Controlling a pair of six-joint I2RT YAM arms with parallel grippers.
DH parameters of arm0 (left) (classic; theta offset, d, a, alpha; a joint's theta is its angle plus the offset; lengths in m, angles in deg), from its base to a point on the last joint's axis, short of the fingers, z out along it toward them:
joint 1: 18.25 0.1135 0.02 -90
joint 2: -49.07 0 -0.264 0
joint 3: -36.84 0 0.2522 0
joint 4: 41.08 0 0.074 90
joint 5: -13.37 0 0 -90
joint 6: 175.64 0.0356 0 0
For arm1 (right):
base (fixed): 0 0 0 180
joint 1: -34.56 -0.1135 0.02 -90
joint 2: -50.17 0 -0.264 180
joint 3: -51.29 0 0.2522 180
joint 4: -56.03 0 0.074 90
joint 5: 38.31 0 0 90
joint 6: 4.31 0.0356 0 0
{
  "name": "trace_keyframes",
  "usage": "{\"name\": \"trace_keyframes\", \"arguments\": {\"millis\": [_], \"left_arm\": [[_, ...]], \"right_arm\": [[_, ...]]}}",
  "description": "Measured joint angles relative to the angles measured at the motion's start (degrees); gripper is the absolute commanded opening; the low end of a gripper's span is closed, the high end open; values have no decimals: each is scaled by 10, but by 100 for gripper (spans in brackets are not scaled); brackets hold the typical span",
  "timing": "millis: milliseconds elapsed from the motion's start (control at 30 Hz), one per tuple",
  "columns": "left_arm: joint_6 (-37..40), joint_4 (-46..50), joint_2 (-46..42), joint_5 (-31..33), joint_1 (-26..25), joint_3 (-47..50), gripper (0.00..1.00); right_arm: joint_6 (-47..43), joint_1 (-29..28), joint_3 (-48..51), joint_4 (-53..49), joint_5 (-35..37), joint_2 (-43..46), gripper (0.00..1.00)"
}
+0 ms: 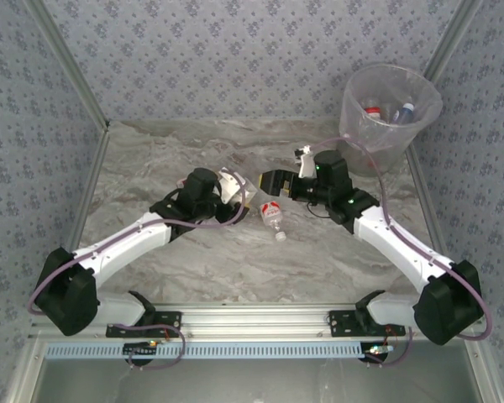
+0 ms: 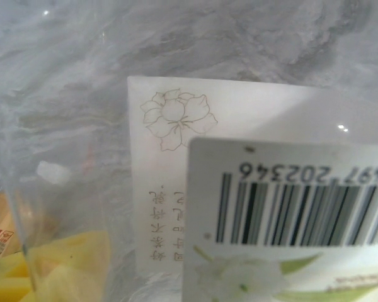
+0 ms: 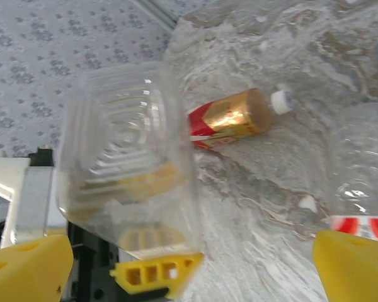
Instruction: Put the plastic bottles in the bin
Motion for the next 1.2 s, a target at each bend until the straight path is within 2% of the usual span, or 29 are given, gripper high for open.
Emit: {"name": "trace_keyframes", "arguments": {"millis": [67,200,333,367,467,567,700,833,1000,1067,1200], "left_arm": [[1,-2,0,0,-4,0,0],[6,-17,0,0,-12,5,0],[7,-17,1,4,-19,6,0],[9,-18,1,4,-21,6,0],[9,-19,3,8,-26,6,0],[8,-36,4,9,-26,14,5],[1,-43,4,4,-26,18,11],[-5,-48,4,2,-25,22,27],[-9,-73,4,-5,-24,35,55],[-9,-78,4,-10,-22,36,75],[-18,-95,-3,-29,-17,45,96]], "right_arm": [[5,-9,0,16,11,-3,97],[22,-18,-9,40,33,-21,82],[28,-33,-27,48,50,-50,80],[28,-37,-30,49,54,-55,73],[29,-48,-35,52,72,-62,66],[22,-59,-43,52,100,-64,57],[6,-63,-43,48,115,-64,49],[-3,-63,-43,47,117,-64,26],[-10,-65,-43,43,126,-60,1],[-14,-65,-43,38,128,-57,0],[-22,-61,-43,30,143,-49,0]]}}
